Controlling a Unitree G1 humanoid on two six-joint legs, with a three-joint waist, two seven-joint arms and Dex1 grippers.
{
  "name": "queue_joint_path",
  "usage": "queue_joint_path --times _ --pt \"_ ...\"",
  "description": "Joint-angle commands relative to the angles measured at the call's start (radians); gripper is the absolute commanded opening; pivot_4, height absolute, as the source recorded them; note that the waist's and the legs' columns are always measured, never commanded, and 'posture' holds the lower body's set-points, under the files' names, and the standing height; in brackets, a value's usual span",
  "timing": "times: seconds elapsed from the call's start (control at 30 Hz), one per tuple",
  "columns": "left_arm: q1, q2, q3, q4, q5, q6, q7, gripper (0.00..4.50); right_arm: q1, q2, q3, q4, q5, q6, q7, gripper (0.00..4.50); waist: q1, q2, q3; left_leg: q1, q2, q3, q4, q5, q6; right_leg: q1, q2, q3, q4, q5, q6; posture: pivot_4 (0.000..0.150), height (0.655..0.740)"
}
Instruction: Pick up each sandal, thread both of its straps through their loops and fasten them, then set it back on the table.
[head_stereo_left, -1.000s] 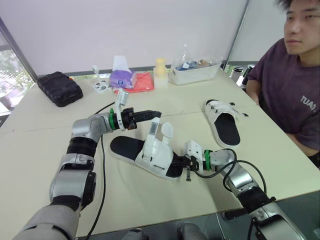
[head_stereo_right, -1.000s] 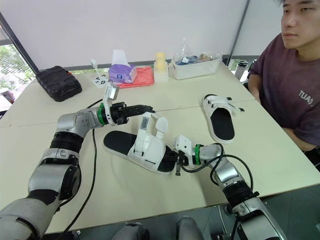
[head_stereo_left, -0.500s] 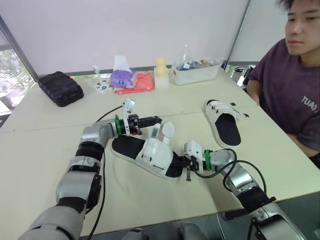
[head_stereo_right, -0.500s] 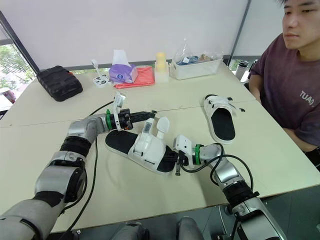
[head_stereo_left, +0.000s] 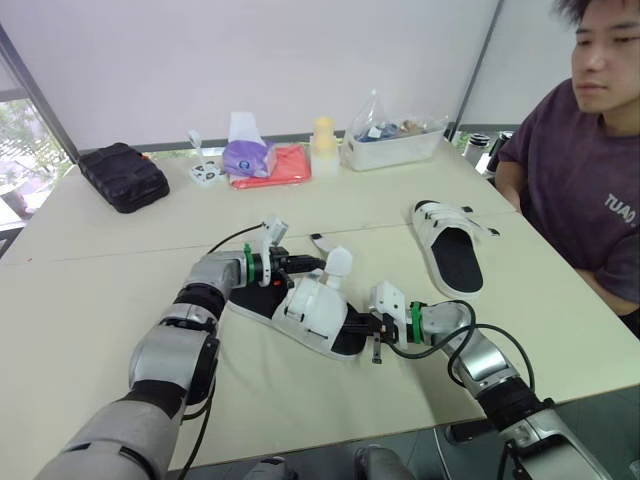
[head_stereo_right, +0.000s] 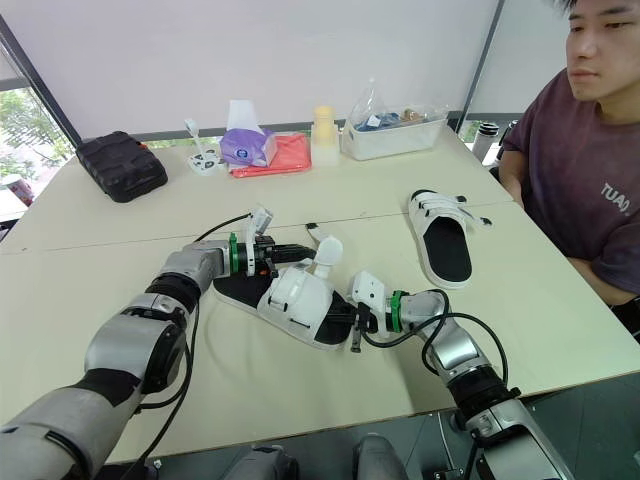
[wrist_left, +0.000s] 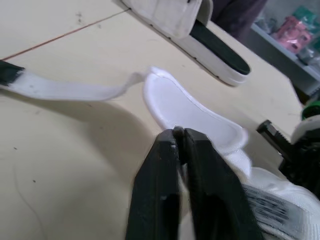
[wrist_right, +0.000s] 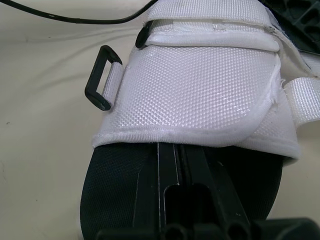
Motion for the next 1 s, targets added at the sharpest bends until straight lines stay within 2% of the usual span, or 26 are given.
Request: queue_joint_path --times 0.03,0.1,0.23,0.4,0.47,0.57,0.73,1.0 --pt "-0.023 -0.001 0.027 0.008 0.002 0.0 -0.003 1.88 0.046 -0.015 0.041 0.041 -0.081 0.046 -0.018 0.0 0.0 0.0 0.0 0.0 0.0 0.0 0.0 0.0 0.0 0.0 0.0 0.0 0.0 0.0 0.0 0.15 0.74" --pt "-0.03 0.011 0.051 0.004 -0.01 0.016 0.002 2.83 0.049 -0.021 0.034 0.013 -0.087 0.038 -0.035 0.0 0.0 0.0 0.0 -0.001 0.0 0.0 0.0 0.0 0.0 -0.001 0.0 0.0 0.0 0.0 0.0 0.15 0.74" --pt "-0.039 0.069 0.114 -0.015 -0.043 0.057 0.012 2.83 0.073 -0.039 -0.001 -0.089 -0.086 0.055 -0.082 0.0 -0.002 0.0 0.0 -0.003 0.0 0.0 0.0 0.0 0.0 -0.004 0.0 0.0 0.0 0.002 -0.003 0.15 0.74" --pt "0.001 0.148 0.156 -0.119 -0.09 0.175 -0.047 2.83 0.123 -0.081 -0.044 -0.244 -0.104 0.095 -0.155 0.0 0.003 0.001 0.001 -0.014 -0.001 0.0 0.002 0.0 0.0 -0.016 0.0 0.0 0.002 0.002 -0.004 0.15 0.74" --pt "0.081 0.184 0.145 -0.262 -0.124 0.285 -0.108 2.83 0.151 -0.097 -0.068 -0.313 -0.108 0.124 -0.19 0.0 0.004 0.001 0.001 -0.018 -0.002 -0.001 0.003 0.001 -0.002 -0.018 -0.001 0.0 0.003 0.003 -0.004 0.15 0.74" --pt "0.265 0.225 0.091 -0.593 -0.19 0.461 -0.164 2.83 0.196 -0.111 -0.1 -0.414 -0.092 0.188 -0.225 0.0 0.001 0.002 0.002 -0.018 -0.003 0.0 0.003 0.001 -0.002 -0.019 -0.004 0.0 0.003 0.003 -0.004 0.15 0.74" --pt "0.533 0.278 0.012 -1.063 -0.293 0.651 -0.15 2.83 0.275 -0.125 -0.124 -0.615 -0.038 0.343 -0.252 0.0 0.005 0.002 0.004 -0.022 -0.003 0.0 0.002 0.0 0.0 -0.023 -0.005 0.001 0.003 0.003 -0.004 0.15 0.74" --pt "0.601 0.283 -0.043 -1.206 -0.344 0.678 -0.112 2.83 0.3 -0.142 -0.115 -0.733 0.01 0.489 -0.238 0.0 0.009 0.002 0.005 -0.019 -0.003 0.0 0.002 -0.001 0.001 -0.018 -0.005 0.0 0.002 0.002 -0.004 0.15 0.74"
